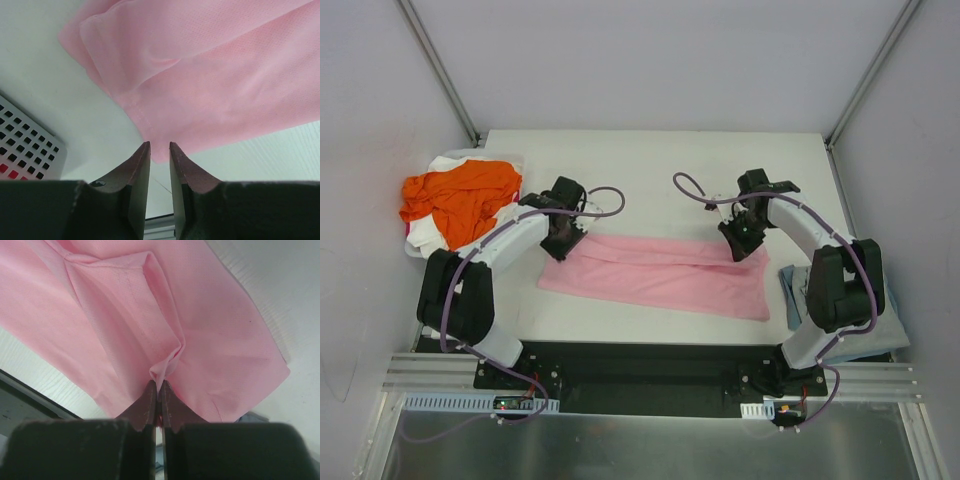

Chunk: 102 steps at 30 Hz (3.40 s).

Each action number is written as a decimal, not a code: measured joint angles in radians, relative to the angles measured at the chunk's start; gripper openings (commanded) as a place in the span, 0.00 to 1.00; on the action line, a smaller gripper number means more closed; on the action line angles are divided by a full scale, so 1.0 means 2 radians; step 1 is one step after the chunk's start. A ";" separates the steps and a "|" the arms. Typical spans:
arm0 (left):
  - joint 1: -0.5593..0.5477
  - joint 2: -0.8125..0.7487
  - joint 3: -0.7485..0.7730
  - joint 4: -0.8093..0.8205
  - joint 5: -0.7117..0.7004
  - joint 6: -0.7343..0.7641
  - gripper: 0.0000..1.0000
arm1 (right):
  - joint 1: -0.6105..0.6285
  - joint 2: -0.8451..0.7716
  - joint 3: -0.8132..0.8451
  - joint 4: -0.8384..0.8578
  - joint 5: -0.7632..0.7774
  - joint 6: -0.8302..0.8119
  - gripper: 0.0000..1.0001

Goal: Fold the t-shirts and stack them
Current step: Fold the tshirt

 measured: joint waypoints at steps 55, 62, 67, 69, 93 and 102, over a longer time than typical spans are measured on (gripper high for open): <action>0.060 0.168 0.128 0.049 0.047 0.028 0.45 | 0.000 0.000 -0.002 0.000 0.000 0.000 0.01; 0.060 0.148 0.118 0.053 0.050 0.026 0.44 | 0.000 0.000 -0.002 0.000 0.000 0.000 0.01; 0.060 0.132 0.102 0.053 0.058 0.024 0.44 | 0.000 0.000 -0.002 0.000 0.000 0.000 0.01; 0.060 0.128 0.096 0.053 0.060 0.022 0.43 | 0.000 0.000 -0.002 0.000 0.000 0.000 0.01; 0.060 0.146 0.091 0.058 0.069 0.014 0.00 | 0.000 0.000 -0.002 0.002 0.002 0.000 0.01; 0.053 0.046 0.049 0.061 0.066 0.014 0.00 | 0.000 0.000 -0.004 0.002 0.002 0.000 0.01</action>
